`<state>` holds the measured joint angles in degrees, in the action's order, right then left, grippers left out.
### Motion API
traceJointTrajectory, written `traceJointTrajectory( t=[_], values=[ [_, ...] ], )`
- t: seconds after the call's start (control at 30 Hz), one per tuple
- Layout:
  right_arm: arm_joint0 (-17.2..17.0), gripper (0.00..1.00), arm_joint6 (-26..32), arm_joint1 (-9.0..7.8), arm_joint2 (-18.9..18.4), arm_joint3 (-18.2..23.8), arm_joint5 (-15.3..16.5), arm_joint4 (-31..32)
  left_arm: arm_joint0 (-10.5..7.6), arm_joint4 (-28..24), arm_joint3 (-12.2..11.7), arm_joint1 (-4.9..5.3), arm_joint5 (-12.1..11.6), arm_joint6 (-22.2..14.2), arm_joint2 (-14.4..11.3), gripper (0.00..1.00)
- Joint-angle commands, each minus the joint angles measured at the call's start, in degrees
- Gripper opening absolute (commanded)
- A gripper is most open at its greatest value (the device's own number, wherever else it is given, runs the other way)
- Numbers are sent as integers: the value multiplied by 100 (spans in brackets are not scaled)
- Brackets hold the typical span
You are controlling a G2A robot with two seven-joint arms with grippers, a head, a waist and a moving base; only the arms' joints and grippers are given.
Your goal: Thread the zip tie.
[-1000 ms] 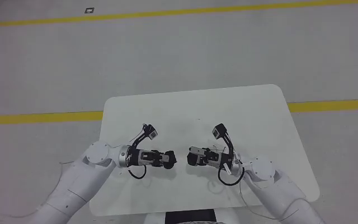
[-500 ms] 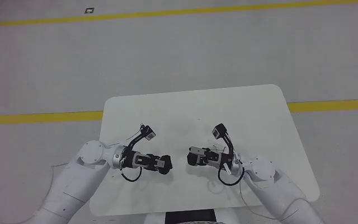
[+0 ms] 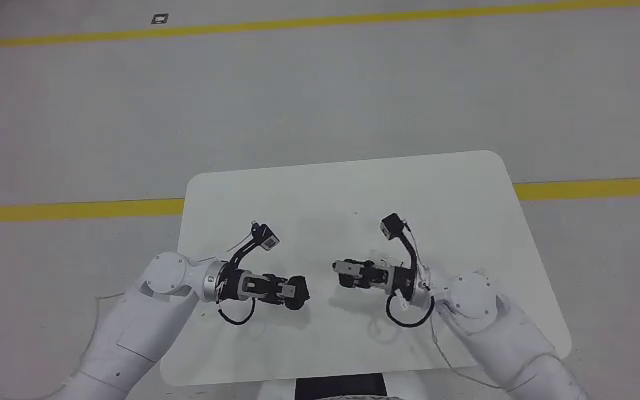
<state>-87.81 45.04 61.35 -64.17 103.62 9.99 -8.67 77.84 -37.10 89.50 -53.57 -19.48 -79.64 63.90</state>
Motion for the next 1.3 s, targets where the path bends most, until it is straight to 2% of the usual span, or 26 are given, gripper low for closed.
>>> traceJointTrajectory(
  t=[0.0, 0.17, 0.3, 0.33, 0.4, 0.63, 0.7, 0.77, 0.87, 0.97, 1.0, 1.27],
  values=[
    [-6, 100, 51, -49, -134, 327, -274, 554, 0, 0, -1, 0, 0, 0, 0, 0],
    [-11, 100, 385, -153, -345, 947, -979, 1564, 0, 0, -1, 0, 0, 0, 0, 0],
    [29, 100, 748, -216, -286, 1281, -1531, 2554, 0, 0, -1, 0, 0, 0, 0, 0],
    [43, 100, 838, -227, -224, 1348, -1583, 2805, 0, 0, -1, 0, 0, 0, 0, 0],
    [72, 100, 1007, -237, -50, 1381, -1576, 3178, 0, 0, -1, 0, 0, 0, 0, 0],
    [72, 100, 1007, -237, -50, 1381, -1576, 3178, 0, 0, -1, 0, 0, 0, 0, 0],
    [108, 100, 1045, -257, 2, 1395, -1632, 3665, 0, 0, -1, 0, 0, 0, 0, 0],
    [217, 100, 1294, -275, 153, 1523, -1843, 4371, 0, 0, -1, 0, 0, 0, 0, 0],
    [401, 100, 1528, -257, 379, 1600, -2023, 4745, 0, 0, -1, 0, 0, 0, 0, 0],
    [668, 100, 2033, -245, 691, 1593, -2206, 5462, 0, 0, -1, 0, 0, 0, 0, 0],
    [744, 100, 2160, -235, 810, 1601, -2176, 5596, 0, 0, -1, 0, 0, 0, 0, 0],
    [750, 100, 2082, -228, 836, 1565, -2160, 5629, 0, 0, -1, 0, 0, 0, 0, 0]
  ],
)
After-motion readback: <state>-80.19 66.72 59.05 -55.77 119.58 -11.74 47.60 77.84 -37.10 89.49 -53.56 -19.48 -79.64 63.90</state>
